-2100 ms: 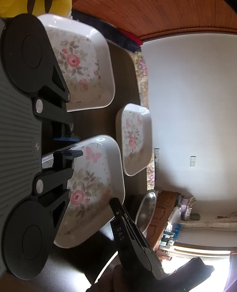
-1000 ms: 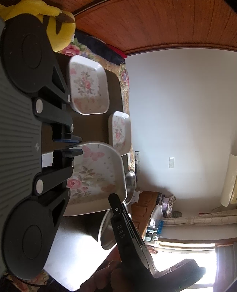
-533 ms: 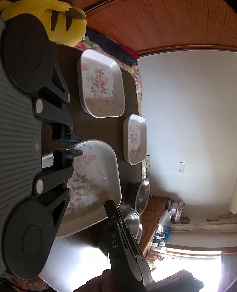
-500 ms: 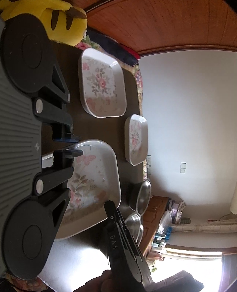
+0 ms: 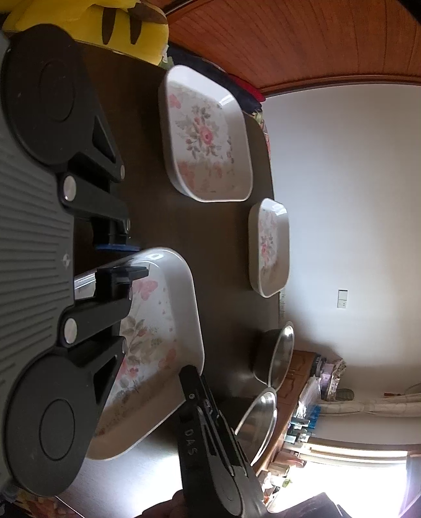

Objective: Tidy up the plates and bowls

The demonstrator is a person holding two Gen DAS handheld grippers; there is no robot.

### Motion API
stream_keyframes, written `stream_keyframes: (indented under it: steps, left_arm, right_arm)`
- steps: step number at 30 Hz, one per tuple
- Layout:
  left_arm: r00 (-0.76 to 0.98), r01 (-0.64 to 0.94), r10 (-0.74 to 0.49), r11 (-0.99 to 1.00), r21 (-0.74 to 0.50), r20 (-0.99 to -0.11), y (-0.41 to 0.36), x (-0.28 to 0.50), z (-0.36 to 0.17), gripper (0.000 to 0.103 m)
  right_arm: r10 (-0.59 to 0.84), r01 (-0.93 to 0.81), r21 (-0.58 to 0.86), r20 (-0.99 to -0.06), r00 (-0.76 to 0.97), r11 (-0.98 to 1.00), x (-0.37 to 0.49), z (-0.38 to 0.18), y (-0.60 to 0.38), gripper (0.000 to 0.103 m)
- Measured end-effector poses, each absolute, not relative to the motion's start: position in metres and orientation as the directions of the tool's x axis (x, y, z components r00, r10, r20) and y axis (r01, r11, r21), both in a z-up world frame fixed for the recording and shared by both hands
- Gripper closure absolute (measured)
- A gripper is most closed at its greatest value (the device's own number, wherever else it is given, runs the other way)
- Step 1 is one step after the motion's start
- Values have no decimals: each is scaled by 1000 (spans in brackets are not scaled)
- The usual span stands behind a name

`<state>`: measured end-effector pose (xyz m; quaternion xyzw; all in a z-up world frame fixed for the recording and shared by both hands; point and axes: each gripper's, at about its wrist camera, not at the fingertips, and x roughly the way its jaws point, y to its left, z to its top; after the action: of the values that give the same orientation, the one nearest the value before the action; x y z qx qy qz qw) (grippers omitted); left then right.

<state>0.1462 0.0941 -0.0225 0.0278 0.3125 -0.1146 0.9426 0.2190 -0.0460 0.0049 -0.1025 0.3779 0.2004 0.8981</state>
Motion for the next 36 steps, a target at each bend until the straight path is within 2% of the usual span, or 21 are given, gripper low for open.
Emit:
stream_keyframes:
  steps: [9,15,22,25,26,27,28,29,30,32,34,36]
  left_arm:
    - [777,238,-207,971,-27,-594,97,149,-25,63]
    - [781,233,-206,972,-30,-589,97,151,-24,63]
    - [822,229,-213,973,-35,-528,102,137,-7,62]
    - [846,226,-209,974,-24,-490,102,127,3,46]
    - [853,228,-211,973,-23,-477,102,123,5,36]
    - [859,229,-213,973,-23,-465,102,120,7,29]
    - [863,230,-214,973,-22,-457,102,118,8,26]
    - [867,231,-215,973,-20,-449,101,115,9,20]
    - [873,231,-214,973,-16,-439,100,112,10,13]
    - [886,226,-209,974,-9,-413,98,106,11,1]
    - [900,216,-203,976,-9,-386,97,101,12,0]
    - [907,211,-201,977,-14,-370,96,97,12,0]
  right_arm:
    - [302,-423,7,-711,635,906,216,2,-49,91]
    - [288,-420,-26,-690,664,907,211,-2,-47,90]
    - [293,-419,-61,-622,726,906,197,11,-49,88]
    - [309,-423,-70,-578,755,904,187,22,-53,88]
    - [321,-428,-63,-566,760,902,184,24,-54,86]
    - [333,-431,-55,-550,766,901,180,27,-56,75]
    - [343,-433,-50,-531,775,900,175,30,-57,68]
    - [353,-436,-48,-509,785,899,169,31,-59,55]
    - [357,-436,-52,-493,793,898,163,32,-59,51]
    - [362,-438,-57,-473,803,897,155,33,-60,51]
    - [371,-437,-42,-458,808,899,148,32,-63,51]
    - [378,-438,-37,-446,812,898,143,30,-64,47]
